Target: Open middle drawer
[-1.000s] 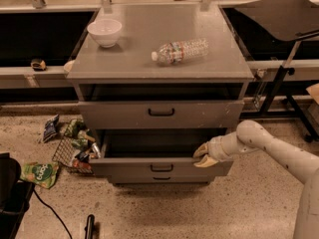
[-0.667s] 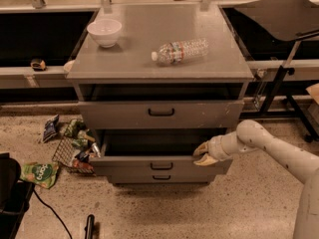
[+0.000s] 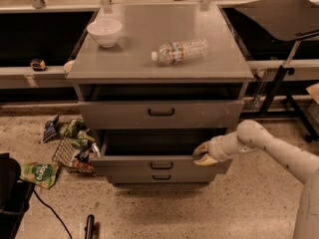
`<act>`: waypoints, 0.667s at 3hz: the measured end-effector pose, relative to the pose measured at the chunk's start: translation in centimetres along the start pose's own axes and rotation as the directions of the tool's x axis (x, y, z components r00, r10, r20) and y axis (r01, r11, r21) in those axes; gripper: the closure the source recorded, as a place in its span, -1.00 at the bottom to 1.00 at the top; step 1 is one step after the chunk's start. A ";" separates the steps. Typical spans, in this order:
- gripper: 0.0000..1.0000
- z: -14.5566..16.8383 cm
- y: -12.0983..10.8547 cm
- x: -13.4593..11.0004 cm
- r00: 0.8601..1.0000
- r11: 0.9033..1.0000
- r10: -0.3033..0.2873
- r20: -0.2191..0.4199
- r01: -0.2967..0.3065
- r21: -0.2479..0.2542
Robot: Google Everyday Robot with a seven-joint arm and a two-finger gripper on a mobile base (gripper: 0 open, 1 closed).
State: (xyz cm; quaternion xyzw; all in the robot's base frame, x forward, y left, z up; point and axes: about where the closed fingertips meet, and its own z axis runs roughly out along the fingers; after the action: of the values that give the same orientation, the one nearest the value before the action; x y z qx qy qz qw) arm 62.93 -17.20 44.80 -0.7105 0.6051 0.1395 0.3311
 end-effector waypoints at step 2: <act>-0.99 0.0 0.0 0.0 1.000 1.000 0.000 0.000 0.000 0.000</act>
Offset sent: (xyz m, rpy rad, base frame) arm 0.0000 0.0000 0.0000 0.0000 0.0000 0.0000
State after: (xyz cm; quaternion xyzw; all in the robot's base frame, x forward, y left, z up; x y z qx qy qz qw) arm 62.93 -17.19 44.80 -0.7105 0.6051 0.1396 0.3310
